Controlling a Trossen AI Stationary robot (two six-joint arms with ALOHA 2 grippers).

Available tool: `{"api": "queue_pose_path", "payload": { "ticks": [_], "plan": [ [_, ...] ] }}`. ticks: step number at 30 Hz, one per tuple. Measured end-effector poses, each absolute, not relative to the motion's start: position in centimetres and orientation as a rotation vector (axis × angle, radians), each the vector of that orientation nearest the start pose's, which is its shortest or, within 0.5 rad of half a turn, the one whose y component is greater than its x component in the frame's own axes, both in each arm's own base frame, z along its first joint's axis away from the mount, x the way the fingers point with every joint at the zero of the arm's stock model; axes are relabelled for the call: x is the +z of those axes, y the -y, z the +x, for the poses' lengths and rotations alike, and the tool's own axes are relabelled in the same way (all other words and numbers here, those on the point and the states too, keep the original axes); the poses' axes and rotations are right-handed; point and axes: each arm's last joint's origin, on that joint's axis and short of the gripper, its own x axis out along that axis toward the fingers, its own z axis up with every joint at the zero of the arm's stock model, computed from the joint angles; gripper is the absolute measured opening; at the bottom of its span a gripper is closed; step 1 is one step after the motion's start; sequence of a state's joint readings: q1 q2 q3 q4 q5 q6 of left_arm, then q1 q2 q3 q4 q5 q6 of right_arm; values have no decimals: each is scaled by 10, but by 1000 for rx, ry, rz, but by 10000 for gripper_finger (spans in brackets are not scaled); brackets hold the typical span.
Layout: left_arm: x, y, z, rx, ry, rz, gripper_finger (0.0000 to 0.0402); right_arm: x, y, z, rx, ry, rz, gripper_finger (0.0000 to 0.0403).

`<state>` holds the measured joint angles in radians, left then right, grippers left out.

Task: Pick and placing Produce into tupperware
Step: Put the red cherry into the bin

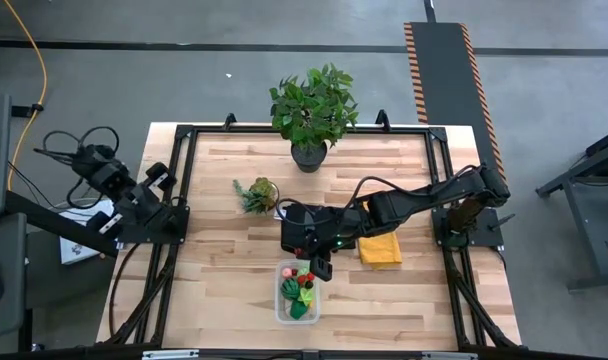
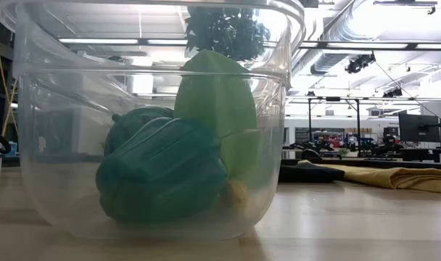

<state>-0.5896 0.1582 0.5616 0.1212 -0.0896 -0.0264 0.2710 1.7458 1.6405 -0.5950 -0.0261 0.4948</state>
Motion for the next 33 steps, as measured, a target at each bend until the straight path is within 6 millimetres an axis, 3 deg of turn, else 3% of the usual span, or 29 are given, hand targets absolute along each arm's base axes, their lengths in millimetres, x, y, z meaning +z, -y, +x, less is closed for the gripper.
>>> {"api": "queue_pose_path", "payload": {
  "ticks": [5, 9, 20, 33],
  "plan": [
    [317, 18, 32, -488, 557, -267, 0, 335, -106, 375, 106, -751, 390, 101],
    [297, 24, 41, -489, 565, -266, 0, 335, -107, 375, 92, -745, 384, 101],
    [260, 33, 59, -415, 498, -266, 0, 335, -106, 375, 71, -741, 400, 101],
    [228, 31, 73, -278, 544, -200, 0, 335, -106, 375, 65, -741, 419, 101]
  ]
}}
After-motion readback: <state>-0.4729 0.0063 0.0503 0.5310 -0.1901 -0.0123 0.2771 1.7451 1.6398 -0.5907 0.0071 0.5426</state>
